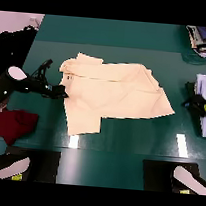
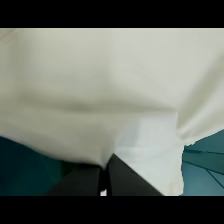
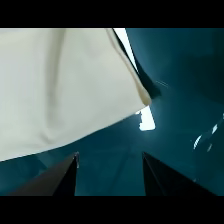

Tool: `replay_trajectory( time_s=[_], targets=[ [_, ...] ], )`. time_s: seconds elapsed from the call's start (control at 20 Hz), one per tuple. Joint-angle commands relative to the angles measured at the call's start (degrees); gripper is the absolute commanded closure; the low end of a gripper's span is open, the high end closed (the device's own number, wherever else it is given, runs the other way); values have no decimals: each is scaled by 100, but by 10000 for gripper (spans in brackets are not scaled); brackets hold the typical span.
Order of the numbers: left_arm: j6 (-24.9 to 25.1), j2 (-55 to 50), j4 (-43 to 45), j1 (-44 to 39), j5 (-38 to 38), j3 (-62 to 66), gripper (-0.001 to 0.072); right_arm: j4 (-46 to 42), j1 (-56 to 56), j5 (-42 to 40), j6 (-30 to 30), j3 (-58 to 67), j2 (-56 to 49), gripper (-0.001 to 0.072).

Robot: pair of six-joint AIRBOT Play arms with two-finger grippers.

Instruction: Fold the shirts.

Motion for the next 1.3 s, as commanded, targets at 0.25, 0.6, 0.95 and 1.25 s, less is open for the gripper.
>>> replay_trajectory(
  time_s=[0.25, 0.6, 0.95, 1.25],
  targets=[
    [-9, -2, -4, -7, -11, 251, 683, 1043, -376, -1121, -560, -1233, -706, 262],
    [-9, -2, -2, -7, -13, 251, 683, 1342, 470, -2070, -544, -1174, -931, 543],
    [-413, 704, 608, -4, -20, 1193, 684, 1292, 1064, -1311, -640, 385, -535, 696],
    [-468, 1856, 1263, -7, -50, 3882, 683, 1287, 1067, -1283, -638, 2855, 872, 696]
  ],
)
